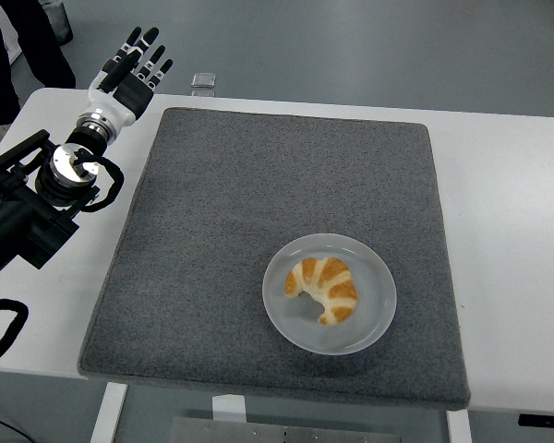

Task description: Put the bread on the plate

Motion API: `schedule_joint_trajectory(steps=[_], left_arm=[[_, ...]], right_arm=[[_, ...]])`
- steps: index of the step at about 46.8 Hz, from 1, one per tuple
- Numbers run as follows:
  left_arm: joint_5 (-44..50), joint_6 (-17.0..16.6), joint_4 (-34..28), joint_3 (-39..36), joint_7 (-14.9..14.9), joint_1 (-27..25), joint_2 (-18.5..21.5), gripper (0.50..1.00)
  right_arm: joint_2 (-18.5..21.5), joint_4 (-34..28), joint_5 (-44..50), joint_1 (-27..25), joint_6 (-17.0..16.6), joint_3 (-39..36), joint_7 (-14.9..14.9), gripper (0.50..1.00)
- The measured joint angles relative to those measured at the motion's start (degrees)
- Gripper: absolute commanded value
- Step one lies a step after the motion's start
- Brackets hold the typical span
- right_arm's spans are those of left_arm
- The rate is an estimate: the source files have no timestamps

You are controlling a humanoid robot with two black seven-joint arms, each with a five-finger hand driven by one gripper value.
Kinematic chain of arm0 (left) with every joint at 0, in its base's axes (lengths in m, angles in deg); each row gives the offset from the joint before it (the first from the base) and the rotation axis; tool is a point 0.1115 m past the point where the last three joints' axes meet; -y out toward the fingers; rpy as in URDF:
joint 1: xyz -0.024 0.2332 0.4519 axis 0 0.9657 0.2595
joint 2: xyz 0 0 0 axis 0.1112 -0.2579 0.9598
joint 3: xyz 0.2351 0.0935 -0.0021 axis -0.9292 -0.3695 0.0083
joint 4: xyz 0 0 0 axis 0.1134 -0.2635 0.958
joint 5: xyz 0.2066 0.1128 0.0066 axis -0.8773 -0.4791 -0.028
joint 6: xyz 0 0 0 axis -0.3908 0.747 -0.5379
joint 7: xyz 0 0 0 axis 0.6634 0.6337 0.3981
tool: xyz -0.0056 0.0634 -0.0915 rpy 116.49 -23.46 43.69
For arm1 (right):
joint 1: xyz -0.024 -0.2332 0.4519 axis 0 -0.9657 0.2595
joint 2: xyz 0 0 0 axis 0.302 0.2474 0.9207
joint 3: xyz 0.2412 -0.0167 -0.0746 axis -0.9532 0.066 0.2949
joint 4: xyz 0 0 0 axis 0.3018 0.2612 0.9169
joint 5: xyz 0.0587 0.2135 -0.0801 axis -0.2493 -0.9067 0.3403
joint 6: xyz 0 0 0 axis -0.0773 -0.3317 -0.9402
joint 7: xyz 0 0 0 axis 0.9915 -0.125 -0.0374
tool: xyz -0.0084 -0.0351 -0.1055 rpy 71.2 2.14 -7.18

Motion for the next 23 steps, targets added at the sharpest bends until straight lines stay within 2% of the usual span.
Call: schedule_joint_trajectory(steps=[18, 23], left_arm=[[2.38, 5.12, -0.31, 0.82, -0.13, -0.01, -0.14, 0.999], [2.37, 5.51, -0.31, 1.31, -0.2, -0.07, -0.22, 0.999]], right_arm=[[0.0, -0.07, -0.23, 0.05, 0.02, -0.13, 0.0, 0.952], [0.0, -0.07, -0.55, 0.04, 0.02, -0.32, 0.0, 0.952]])
